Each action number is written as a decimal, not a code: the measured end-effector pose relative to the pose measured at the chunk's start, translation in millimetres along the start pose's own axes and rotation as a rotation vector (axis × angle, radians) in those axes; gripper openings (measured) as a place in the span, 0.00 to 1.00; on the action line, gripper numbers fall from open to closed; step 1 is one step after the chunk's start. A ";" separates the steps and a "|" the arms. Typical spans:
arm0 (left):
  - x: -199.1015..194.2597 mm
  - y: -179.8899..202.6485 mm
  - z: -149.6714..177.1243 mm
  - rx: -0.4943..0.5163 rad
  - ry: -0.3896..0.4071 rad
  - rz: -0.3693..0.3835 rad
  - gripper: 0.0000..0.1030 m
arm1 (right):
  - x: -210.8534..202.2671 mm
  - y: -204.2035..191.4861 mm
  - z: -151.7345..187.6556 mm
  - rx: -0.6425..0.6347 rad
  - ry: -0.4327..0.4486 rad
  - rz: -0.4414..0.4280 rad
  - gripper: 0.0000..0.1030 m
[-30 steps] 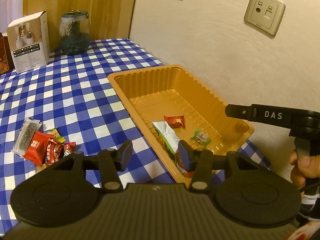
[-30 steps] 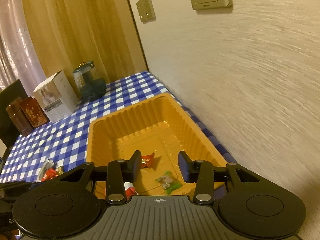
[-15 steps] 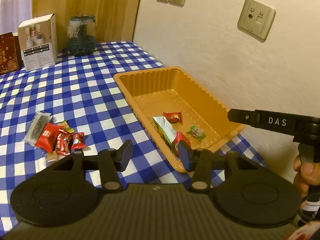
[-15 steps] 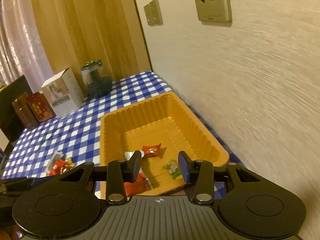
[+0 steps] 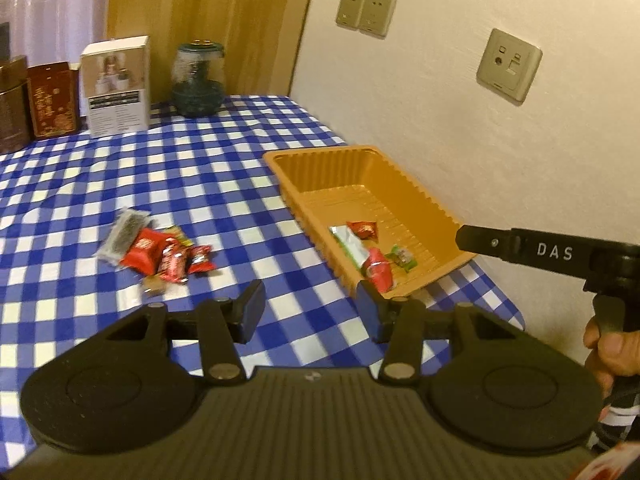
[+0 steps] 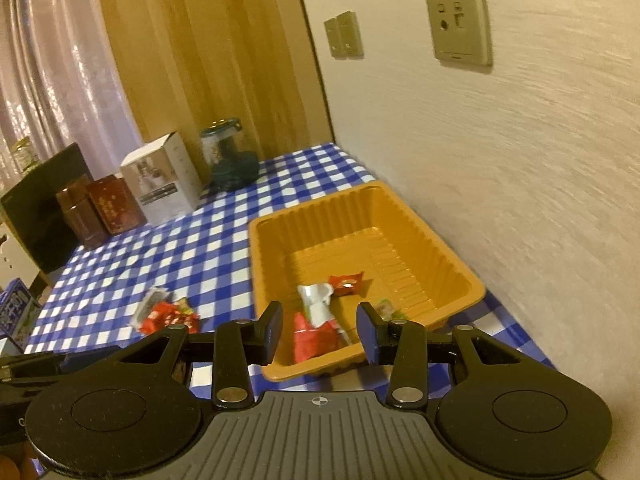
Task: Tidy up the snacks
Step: 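Withdraw both open tools from the tray toward the remaining snacks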
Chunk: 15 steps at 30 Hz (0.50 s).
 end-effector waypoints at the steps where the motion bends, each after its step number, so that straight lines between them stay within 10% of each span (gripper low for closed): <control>1: -2.7 -5.4 1.6 -0.008 0.000 -0.007 0.45 | -0.2 -4.6 1.7 -0.003 -0.001 -0.007 0.40; 15: -35.5 -77.1 20.2 -0.088 0.007 -0.096 0.45 | 3.4 -58.7 17.2 -0.050 -0.026 -0.078 0.40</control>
Point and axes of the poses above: each gripper's, at about its wrist camera, not at the fingertips, and x roughly the way its jaws point, y to its right, z to its underside, the point moved 5 cm from there along x, roughly the way its jaws point, and after that the axes turned 13 degrees about -z, right-handed, at the moved point
